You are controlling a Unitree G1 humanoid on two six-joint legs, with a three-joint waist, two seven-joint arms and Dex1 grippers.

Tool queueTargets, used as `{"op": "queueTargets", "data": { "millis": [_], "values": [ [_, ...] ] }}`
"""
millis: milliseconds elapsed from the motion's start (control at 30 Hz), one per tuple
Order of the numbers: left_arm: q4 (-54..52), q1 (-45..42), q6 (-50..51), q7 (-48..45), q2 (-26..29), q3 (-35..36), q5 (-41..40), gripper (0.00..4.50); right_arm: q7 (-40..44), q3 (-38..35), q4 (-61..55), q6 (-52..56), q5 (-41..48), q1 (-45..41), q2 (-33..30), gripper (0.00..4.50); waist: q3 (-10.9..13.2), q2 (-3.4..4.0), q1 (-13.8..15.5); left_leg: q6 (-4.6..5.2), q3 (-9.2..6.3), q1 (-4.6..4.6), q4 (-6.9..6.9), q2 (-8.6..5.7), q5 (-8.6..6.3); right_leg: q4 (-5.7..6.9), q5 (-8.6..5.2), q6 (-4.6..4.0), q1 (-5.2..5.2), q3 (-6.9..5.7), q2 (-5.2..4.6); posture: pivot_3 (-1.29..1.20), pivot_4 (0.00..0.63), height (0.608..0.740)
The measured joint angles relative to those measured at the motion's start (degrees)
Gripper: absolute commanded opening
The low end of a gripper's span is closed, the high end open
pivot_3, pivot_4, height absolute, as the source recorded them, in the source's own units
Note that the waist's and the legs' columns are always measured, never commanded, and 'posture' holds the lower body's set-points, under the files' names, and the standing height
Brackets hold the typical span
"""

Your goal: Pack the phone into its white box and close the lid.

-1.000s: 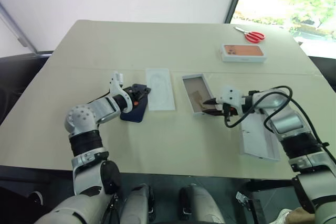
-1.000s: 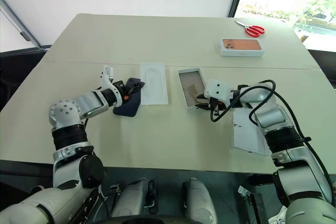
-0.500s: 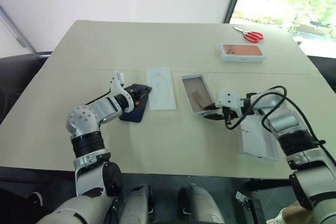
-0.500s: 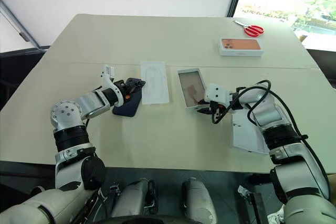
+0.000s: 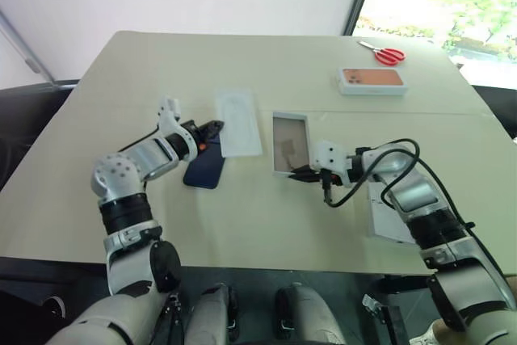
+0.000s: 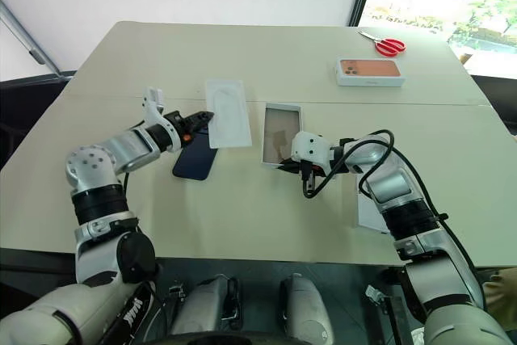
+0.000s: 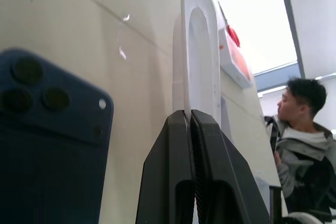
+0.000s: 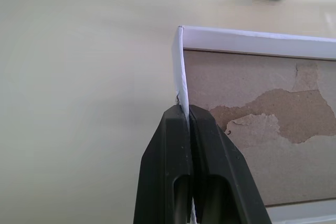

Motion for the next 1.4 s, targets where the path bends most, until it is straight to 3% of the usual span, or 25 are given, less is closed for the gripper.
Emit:
{"op": "queueTargets", "data": {
  "millis": [100, 133, 200, 333, 533, 800, 1333, 1400],
  "values": [
    [1.01, -2.08, 0.06, 0.76, 0.71, 1.72, -1.66, 0.0, -0.73, 1.83, -3.07, 2.03, 0.17, 1.84, 2.19, 0.04, 0.0, 0.0, -0.01, 0.0, 0.0, 0.0, 0.0, 0.0, 0.0, 0.0, 0.0, 0.0, 0.0, 0.0, -0.01, 0.0, 0.15, 0.74],
    [1.1, -2.45, 0.12, 0.87, 0.76, 1.72, -2.19, 0.0, -1.07, 2.78, -3.31, 2.55, 0.09, 2.1, 2.96, 0.3, 0.0, 0.0, -0.03, 0.0, 0.0, 0.0, 0.0, -0.01, 0.0, 0.01, 0.0, 0.0, 0.0, 0.0, -0.01, 0.0, 0.15, 0.74],
    [1.46, -2.68, 0.73, 1.02, 0.75, 1.63, -2.76, 0.0, -1.87, 3.62, -3.33, 2.85, -0.29, 2.13, 3.72, 1.01, 0.0, 0.0, -0.02, 0.0, 0.0, 0.0, 0.0, -0.01, 0.0, 0.01, 0.0, 0.0, 0.0, 0.0, -0.01, 0.0, 0.15, 0.74],
    [1.35, -2.51, 1.35, 1.4, 0.61, 0.85, -2.93, 0.0, -3.54, 3.55, -3.04, 3.48, -0.97, 1.92, 4.18, 3.01, 0.0, 0.0, -0.05, 0.0, 0.0, 0.0, 0.0, -0.01, 0.0, 0.01, 0.0, 0.0, 0.0, 0.0, -0.01, 0.0, 0.15, 0.74],
    [-1.3, 0.16, 1.58, 2.71, -1.76, -0.95, -3.75, 0.0, -4.82, 0.57, -3.36, 5.53, 1.26, 0.72, 3.69, 3.01, 0.0, 0.0, -0.02, 0.0, 0.0, 0.0, -0.01, -0.01, 0.0, 0.01, 0.0, 0.0, 0.0, 0.0, -0.01, 0.0, 0.15, 0.74],
    [-7.13, 5.5, 3.59, 7.03, -8.96, -2.78, -6.26, 0.0, -0.42, -9.98, -5.25, 9.18, 8.33, 1.97, -7.4, 3.01, 0.01, -0.02, 0.73, 0.29, -0.01, -0.02, -0.01, -0.02, -0.17, -0.05, 0.0, -0.01, 0.0, 0.0, -0.04, 0.0, 0.15, 0.74],
    [-7.3, 7.25, 4.9, 10.83, -11.24, -5.22, -6.81, 0.0, -4.7, -9.03, 0.08, 4.53, 7.06, 2.34, -4.71, 3.01, 0.01, -0.03, 0.56, 0.1, -0.01, -0.02, -0.01, -0.02, -0.04, -0.03, 0.0, -0.01, 0.0, 0.0, 0.01, 0.0, 0.15, 0.74],
    [-7.25, 7.25, 5.1, 10.77, -11.21, -5.52, -6.81, 0.65, -5.06, -9.02, 0.08, 4.37, 7.06, 2.34, -4.35, 3.05, 0.01, -0.03, 0.65, 0.1, 0.0, -0.02, -0.01, -0.02, -0.04, -0.03, 0.0, 0.0, 0.0, 0.0, 0.01, 0.0, 0.15, 0.74]
  ]
}}
